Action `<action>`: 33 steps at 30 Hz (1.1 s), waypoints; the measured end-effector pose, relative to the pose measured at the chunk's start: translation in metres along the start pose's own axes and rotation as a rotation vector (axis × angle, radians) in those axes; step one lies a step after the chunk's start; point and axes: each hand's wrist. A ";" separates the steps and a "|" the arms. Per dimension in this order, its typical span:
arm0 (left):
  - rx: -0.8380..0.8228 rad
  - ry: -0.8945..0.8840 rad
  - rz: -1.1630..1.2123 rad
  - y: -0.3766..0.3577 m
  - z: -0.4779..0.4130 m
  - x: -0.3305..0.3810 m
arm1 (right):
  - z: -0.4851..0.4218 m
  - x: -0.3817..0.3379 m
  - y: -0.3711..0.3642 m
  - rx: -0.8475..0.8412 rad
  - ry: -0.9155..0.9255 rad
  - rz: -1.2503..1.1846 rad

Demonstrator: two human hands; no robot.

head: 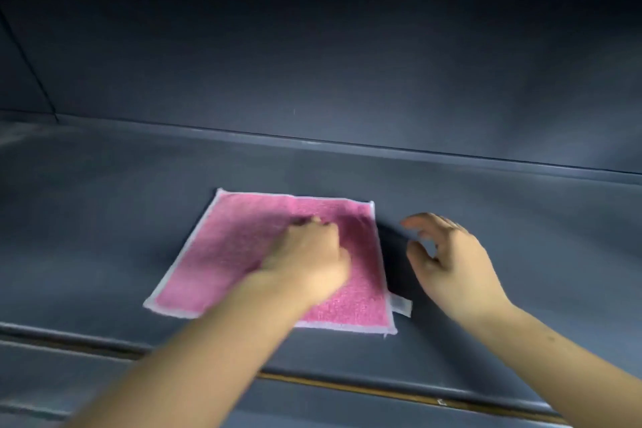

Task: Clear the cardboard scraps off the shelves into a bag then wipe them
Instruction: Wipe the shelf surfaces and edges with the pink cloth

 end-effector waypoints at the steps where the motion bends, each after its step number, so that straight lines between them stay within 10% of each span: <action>1: 0.005 -0.018 0.020 -0.011 -0.001 0.010 | -0.001 -0.003 -0.002 0.020 0.039 0.004; 7: 0.146 -0.511 0.169 -0.036 0.026 -0.001 | -0.022 -0.009 -0.007 0.053 0.071 0.073; 10: 0.246 -0.422 0.595 -0.026 0.032 -0.029 | -0.024 -0.003 -0.012 0.017 0.013 0.105; 13: 0.415 -0.312 0.354 -0.021 0.020 -0.056 | -0.020 0.000 -0.018 -0.003 0.002 0.130; 18: -0.083 -0.090 -0.065 -0.013 -0.010 -0.038 | -0.023 0.002 -0.020 0.051 0.024 0.195; 26: -0.145 -0.535 -0.001 -0.031 -0.004 0.044 | -0.028 0.016 -0.027 0.185 -0.028 -0.031; 33: -0.097 -0.263 -0.005 -0.019 -0.070 0.004 | -0.026 0.015 -0.032 0.179 0.033 0.011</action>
Point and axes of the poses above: each hand's wrist, its own z-axis away from the middle knuckle, its own y-axis out of the back of the hand, x = y × z, and after that the axes turned 15 degrees about -y, right-handed
